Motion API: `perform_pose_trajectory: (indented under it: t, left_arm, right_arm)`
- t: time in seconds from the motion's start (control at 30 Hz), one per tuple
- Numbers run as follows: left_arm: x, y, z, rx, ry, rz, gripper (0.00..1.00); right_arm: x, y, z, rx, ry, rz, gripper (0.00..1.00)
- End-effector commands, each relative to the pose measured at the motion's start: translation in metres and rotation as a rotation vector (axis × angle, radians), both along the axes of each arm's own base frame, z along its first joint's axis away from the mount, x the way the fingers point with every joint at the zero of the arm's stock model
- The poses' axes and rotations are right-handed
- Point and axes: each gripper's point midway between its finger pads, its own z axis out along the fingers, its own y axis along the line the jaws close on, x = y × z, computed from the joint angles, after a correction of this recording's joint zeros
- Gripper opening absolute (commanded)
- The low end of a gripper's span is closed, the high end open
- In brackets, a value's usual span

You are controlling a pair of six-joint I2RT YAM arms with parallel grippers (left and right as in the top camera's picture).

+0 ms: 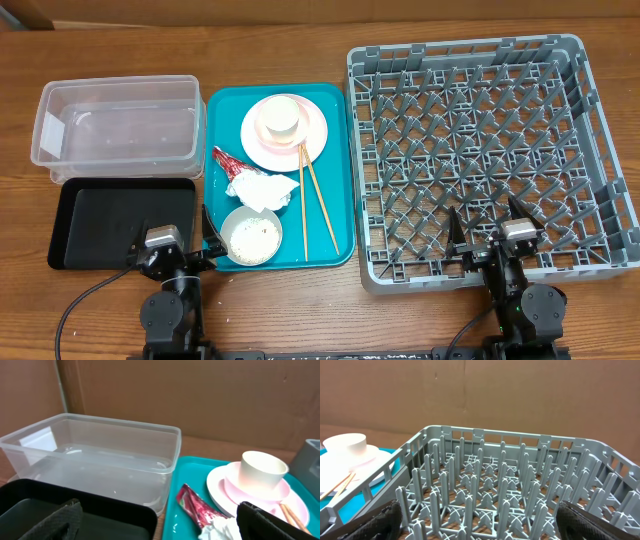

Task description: Sort waste into correct bins and load items into the dishwasher

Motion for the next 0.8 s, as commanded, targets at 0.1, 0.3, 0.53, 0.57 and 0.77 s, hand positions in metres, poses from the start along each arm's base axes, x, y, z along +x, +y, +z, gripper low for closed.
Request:
perform_pose_trajectory:
  t: [0.1, 0.3, 0.53, 0.57, 0.77]
  left_arm:
    - [-0.003, -0.034, 0.033, -0.069, -0.063, -0.2, 1.0]
    - [-0.02, -0.036, 0.095, -0.094, -0.04, -0.203, 1.0]
    - [-0.003, -0.056, 0.116, -0.11, 0.358, -0.315, 1.0]
    - [0.0, -0.058, 0.113, -0.119, 0.417, -0.326, 1.0]
    - [0.033, -0.075, 0.1, -0.261, 0.817, -0.398, 1.0]
  right_arm:
    - [0.0, -0.001, -0.001, 0.0, -0.009, -0.003, 1.0]
    - [0.0, -0.001, -0.001, 0.0, -0.009, -0.003, 1.0]
    - [0.0, -0.001, -0.001, 0.0, -0.009, -0.003, 1.0]
    - [0.0, -0.001, -0.001, 0.0, -0.009, -0.003, 1.0]
    - [0.0, -0.001, -0.001, 0.0, -0.009, -0.003, 1.0]
